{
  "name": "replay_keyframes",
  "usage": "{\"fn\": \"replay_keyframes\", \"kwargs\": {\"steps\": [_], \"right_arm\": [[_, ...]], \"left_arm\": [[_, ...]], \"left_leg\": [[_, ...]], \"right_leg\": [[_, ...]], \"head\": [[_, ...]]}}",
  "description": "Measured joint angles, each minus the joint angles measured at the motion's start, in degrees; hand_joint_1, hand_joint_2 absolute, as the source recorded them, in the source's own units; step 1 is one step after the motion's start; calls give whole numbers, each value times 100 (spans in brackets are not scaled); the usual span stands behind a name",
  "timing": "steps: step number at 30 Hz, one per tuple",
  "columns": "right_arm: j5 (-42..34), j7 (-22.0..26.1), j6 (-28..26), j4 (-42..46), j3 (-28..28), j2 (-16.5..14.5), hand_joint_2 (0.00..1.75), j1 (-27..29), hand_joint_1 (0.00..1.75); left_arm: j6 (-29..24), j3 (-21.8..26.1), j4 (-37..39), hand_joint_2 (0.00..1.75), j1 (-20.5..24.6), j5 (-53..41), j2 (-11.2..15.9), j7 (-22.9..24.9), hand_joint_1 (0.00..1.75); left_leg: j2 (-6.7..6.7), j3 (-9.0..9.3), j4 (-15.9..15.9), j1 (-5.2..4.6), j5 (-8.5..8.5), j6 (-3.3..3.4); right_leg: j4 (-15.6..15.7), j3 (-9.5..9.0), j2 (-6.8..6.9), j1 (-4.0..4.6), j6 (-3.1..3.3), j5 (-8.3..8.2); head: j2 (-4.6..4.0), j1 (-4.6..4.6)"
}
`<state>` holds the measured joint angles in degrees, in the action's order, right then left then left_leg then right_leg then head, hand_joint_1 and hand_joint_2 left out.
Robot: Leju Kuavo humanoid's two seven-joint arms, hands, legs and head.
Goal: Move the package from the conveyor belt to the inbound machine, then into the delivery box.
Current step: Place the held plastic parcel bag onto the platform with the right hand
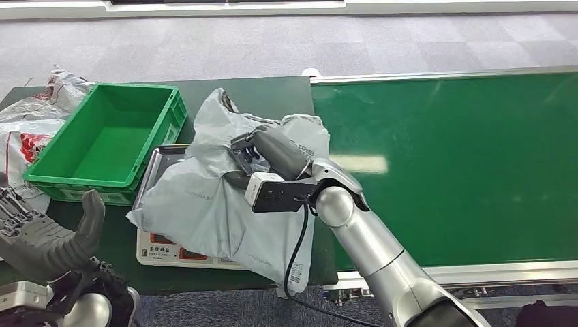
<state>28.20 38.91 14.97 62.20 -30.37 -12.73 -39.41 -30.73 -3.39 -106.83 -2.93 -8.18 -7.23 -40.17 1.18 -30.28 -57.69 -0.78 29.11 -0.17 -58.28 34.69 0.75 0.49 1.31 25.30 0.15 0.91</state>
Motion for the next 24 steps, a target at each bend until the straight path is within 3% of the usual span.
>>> {"fn": "replay_keyframes", "kwargs": {"steps": [6,14,22,23,24], "right_arm": [[332,-406,-76,236,-492,-371,175,-426,175],[1401,-1810,-2347,-599,-602,-660,175,-1198,175],[1923,-2443,-2851,-1686,-708,-732,175,-1818,175],[1941,-2529,-2873,-1758,-745,-738,175,-1848,155],[1945,-2622,-2888,-1829,-787,-742,175,-1880,111]], "left_arm": [[77,1,91,175,43,-19,-105,0,0],[-30,1,80,175,-133,-15,-129,0,0],[-48,1,77,175,-207,-4,-146,0,0],[-48,1,73,175,-212,-4,-148,0,0],[-48,1,66,175,-216,-4,-149,0,0]], "left_leg": [[1,2,0,1,-1,0],[-1,1,0,0,-2,0],[-2,1,-1,-1,-2,0],[-2,1,-1,-1,-2,0],[-2,0,-1,-1,-2,0]], "right_leg": [[0,-2,1,2,2,-1],[-1,-3,1,0,3,-3],[-1,-4,2,-1,3,-3],[-1,-4,2,-1,3,-3],[0,-3,2,-1,3,-3]], "head": [[0,1],[0,0],[0,0],[0,1],[0,1]]}}
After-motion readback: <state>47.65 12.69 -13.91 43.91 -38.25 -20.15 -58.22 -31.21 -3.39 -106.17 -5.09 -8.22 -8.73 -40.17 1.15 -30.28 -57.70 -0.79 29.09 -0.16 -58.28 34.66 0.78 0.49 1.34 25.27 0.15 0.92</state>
